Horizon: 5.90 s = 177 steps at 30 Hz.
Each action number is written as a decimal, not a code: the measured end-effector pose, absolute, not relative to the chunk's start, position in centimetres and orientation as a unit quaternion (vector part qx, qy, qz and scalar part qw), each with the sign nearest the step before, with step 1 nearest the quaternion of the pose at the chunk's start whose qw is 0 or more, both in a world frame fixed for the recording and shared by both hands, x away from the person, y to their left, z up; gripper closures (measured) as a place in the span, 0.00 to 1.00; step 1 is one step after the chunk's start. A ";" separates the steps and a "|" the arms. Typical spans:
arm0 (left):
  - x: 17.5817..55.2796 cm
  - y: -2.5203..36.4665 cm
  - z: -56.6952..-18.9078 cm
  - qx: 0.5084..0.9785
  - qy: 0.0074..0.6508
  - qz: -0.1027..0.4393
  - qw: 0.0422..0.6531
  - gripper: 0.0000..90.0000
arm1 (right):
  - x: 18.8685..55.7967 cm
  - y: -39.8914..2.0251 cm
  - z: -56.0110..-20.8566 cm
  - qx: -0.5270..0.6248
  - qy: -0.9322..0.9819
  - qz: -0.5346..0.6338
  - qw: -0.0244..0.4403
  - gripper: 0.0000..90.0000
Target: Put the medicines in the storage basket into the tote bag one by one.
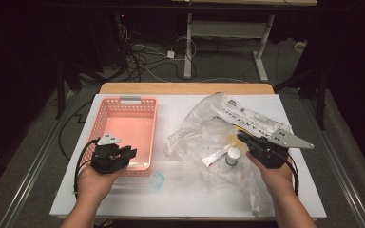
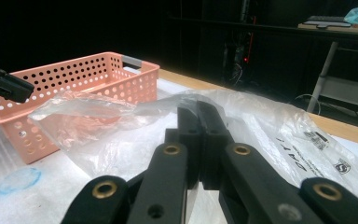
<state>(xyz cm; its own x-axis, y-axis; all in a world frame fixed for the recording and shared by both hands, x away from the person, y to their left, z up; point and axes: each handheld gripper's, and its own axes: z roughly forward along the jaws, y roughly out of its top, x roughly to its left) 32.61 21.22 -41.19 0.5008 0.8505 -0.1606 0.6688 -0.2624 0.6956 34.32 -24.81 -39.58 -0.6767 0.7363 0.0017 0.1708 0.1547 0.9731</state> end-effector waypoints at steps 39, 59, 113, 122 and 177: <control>37.4 18.2 -41.7 0.875 0.465 -0.073 0.113 0.98 | 34.2 -24.7 -39.5 0.314 0.718 0.571 0.245 1.00; 40.2 18.5 -40.7 0.859 0.479 0.010 0.179 0.98 | 34.3 -24.9 -39.6 0.315 0.717 0.570 0.247 1.00; 43.9 19.0 -44.6 0.897 0.430 -0.018 0.104 0.48 | 34.3 -24.5 -39.8 0.315 0.721 0.568 0.242 1.00; 44.0 19.0 -44.5 0.900 0.422 -0.001 0.106 0.64 | 34.3 -24.6 -39.8 0.316 0.720 0.569 0.242 1.00; 35.2 20.8 -41.4 0.823 0.455 0.099 0.324 0.65 | 34.2 -24.6 -40.0 0.319 0.721 0.565 0.243 1.00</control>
